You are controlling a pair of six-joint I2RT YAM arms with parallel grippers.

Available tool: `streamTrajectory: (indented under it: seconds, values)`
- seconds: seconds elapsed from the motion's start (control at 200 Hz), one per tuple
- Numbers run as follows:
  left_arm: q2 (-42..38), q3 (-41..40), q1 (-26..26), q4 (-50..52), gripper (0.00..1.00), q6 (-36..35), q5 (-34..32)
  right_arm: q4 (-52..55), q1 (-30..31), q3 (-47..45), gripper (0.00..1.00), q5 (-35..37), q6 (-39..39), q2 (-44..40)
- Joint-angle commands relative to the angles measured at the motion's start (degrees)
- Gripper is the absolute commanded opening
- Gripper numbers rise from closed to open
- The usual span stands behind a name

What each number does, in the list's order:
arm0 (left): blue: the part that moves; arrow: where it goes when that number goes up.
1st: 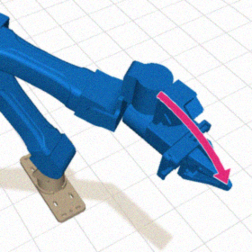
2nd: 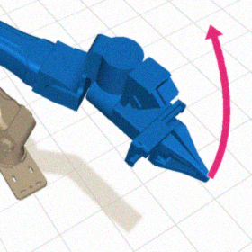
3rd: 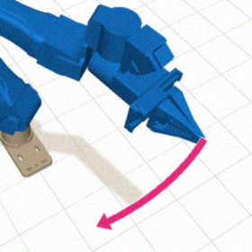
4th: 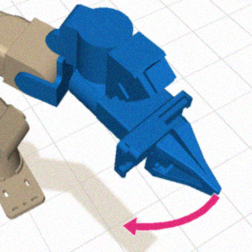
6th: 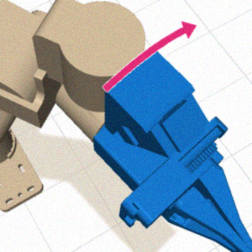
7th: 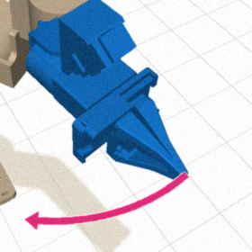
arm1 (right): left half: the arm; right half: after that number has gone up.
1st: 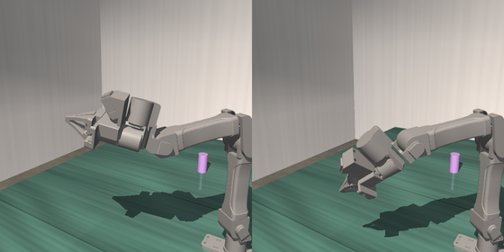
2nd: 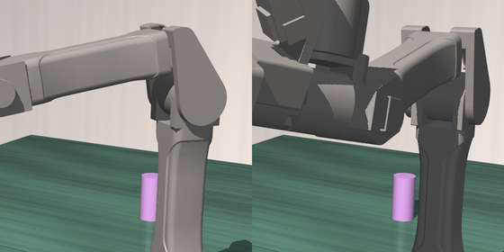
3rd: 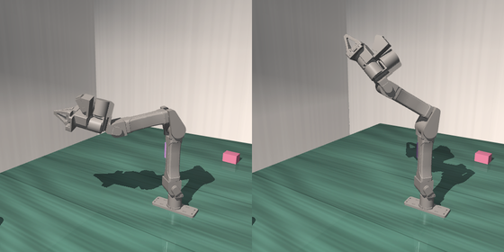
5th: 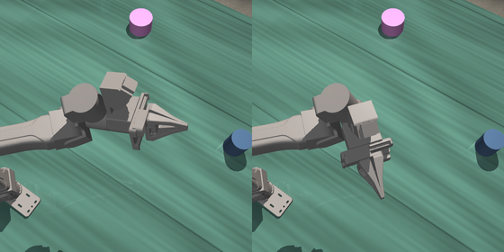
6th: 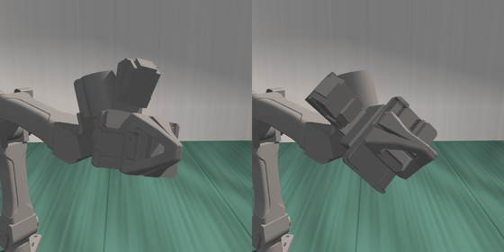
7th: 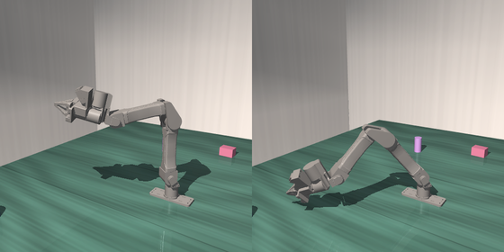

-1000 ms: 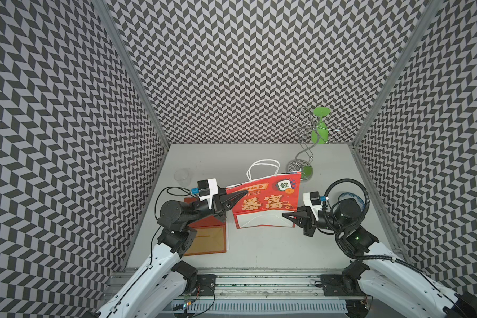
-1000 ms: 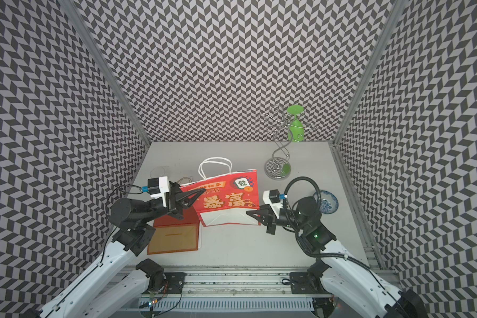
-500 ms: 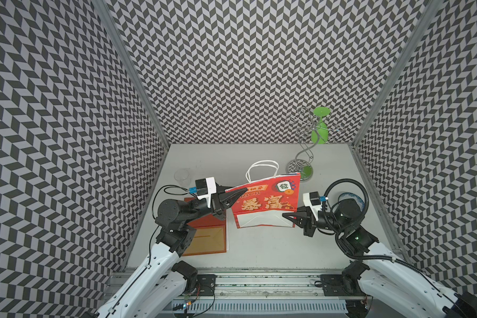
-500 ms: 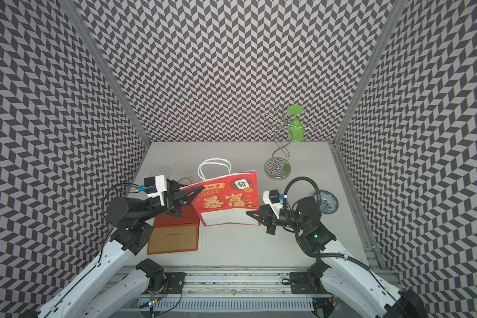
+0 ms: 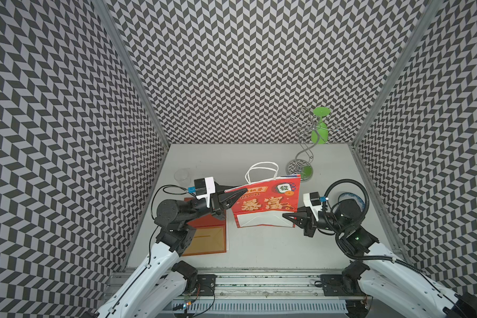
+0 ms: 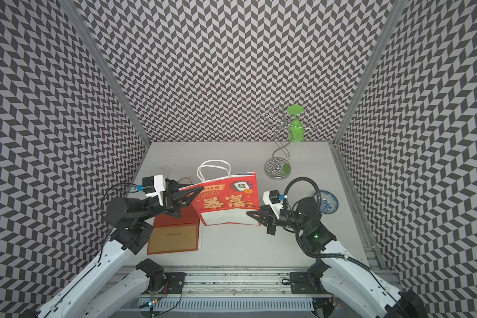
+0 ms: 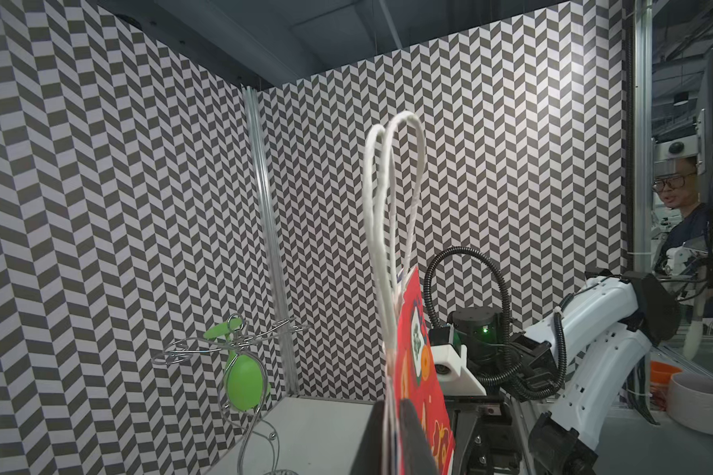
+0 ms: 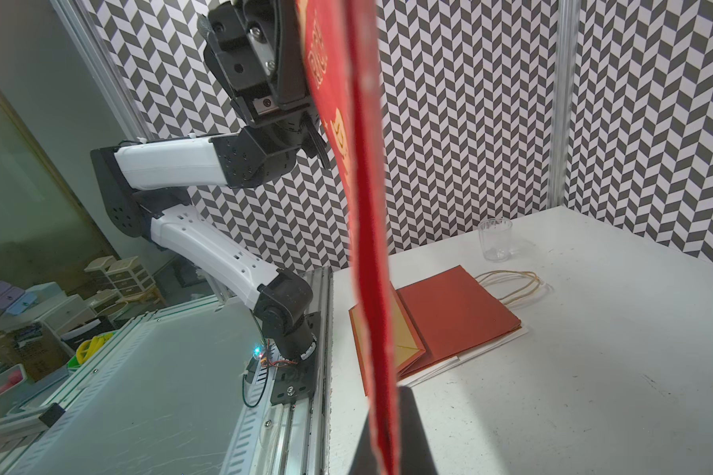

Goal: Put away the paper bag
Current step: Press the paper bag.

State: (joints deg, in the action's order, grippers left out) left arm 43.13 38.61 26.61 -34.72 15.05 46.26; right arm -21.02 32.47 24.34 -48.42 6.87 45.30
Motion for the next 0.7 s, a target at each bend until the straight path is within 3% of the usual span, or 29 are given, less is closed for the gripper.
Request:
streamTrajectory:
  seconds: [0.0,0.055,0.135,0.396,0.546,0.696]
  values:
    - [-0.4,1.3,0.0,-0.6,0.58,-0.1,-1.0,-1.8,0.2,-0.4,0.0,-0.5,-0.2,-1.0]
    - [-0.5,1.0,0.1,0.9,0.74,-0.6,-1.6,-2.3,0.2,-0.2,0.0,-0.6,0.2,-1.3]
    - [-0.7,0.3,0.1,4.5,0.88,-2.3,-1.9,-3.1,0.2,0.2,0.0,-0.6,1.0,-1.9]
    - [-2.1,-6.7,-0.1,13.2,0.97,-5.8,-1.3,-2.5,0.2,3.1,0.0,-0.9,1.2,-4.0]
    - [-1.8,-10.0,-0.1,12.2,0.89,-4.2,1.8,-2.6,0.3,4.1,0.0,-1.1,1.1,-4.4]
    - [-1.3,-12.3,0.0,6.6,0.58,-0.6,6.0,-2.8,0.3,4.5,0.0,-1.1,1.2,-4.0]
